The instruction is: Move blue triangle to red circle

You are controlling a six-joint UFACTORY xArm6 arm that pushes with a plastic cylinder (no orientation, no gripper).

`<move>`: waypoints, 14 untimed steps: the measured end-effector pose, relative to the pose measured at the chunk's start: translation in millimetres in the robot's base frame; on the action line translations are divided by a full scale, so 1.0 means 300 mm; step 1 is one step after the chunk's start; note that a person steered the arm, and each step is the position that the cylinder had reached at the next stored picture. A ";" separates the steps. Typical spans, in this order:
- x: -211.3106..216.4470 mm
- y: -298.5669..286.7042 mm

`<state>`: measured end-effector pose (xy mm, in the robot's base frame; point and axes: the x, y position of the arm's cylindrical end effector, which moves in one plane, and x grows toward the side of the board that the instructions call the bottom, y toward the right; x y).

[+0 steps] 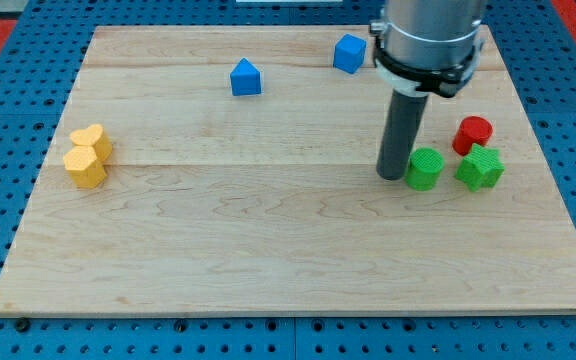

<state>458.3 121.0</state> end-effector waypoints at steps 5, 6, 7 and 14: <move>-0.429 -0.751; -0.573 -0.906; -0.646 -0.847; -0.256 -0.274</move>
<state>381.7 38.8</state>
